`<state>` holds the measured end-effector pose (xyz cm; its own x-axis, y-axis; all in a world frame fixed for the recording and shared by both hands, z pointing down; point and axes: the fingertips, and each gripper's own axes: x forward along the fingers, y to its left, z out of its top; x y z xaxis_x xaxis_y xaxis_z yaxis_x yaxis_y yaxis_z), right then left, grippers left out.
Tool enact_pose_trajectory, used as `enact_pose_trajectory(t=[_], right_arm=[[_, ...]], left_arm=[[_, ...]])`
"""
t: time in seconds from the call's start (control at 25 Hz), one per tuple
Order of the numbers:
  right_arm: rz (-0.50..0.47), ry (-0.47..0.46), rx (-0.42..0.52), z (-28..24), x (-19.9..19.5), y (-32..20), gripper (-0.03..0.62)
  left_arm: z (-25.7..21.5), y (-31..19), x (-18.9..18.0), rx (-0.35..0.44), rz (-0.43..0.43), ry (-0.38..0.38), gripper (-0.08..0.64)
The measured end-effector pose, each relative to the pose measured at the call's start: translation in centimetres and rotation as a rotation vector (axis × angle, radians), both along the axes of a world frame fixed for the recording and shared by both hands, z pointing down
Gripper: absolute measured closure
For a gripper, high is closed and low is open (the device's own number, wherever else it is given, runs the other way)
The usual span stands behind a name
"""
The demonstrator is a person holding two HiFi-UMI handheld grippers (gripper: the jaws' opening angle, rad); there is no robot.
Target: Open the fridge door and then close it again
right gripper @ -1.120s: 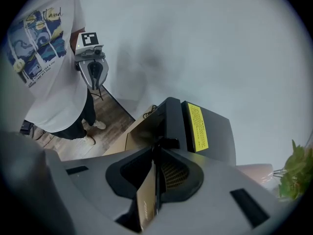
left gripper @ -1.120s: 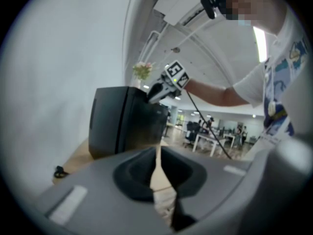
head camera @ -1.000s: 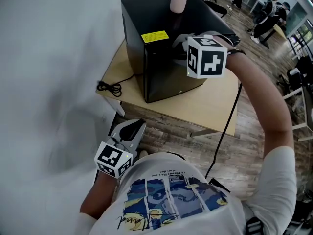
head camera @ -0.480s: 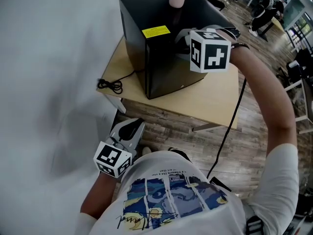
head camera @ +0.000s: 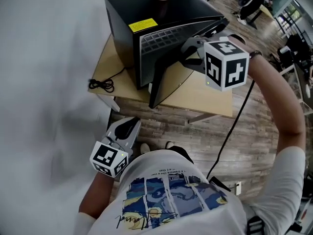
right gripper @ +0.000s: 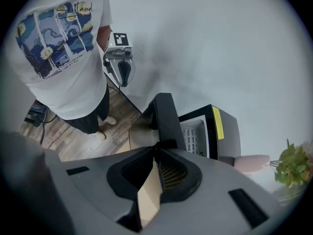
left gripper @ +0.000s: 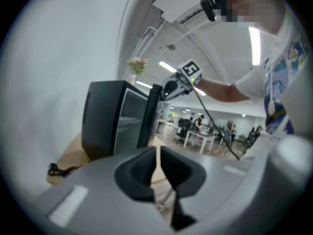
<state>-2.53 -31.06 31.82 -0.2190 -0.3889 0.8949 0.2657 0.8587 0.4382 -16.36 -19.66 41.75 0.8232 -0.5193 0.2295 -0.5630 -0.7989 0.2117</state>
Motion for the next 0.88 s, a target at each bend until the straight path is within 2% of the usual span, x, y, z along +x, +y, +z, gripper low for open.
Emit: enact_pose_trajectory(t=[0.24,0.4,0.56,0.76,0.88], right_arm=[[-0.011,-0.058,0.025,-0.1,2.5,3.1,0.551],[-0.047,-0.065,0.046,-0.7,5.2,6.3,0.548],[-0.099,-0.067,0.047,-0.3,7.3,7.7,0.543],[-0.177,-0.085,0.06,-1.1,11.7,11.8,0.54],[-0.225,-0.079,0.073,-0.7,13.3,12.8,0.538]], left_arm=[[-0.1,0.9,3.4,0.01,0.114,0.0,0.531],[-1.9,2.5,6.5,0.036,0.145,-0.002,0.532],[-2.4,2.6,8.6,0.039,0.126,0.013,0.531],[-4.2,5.1,13.6,0.064,0.082,0.011,0.531],[-4.3,5.7,15.2,0.069,0.047,0.022,0.531]])
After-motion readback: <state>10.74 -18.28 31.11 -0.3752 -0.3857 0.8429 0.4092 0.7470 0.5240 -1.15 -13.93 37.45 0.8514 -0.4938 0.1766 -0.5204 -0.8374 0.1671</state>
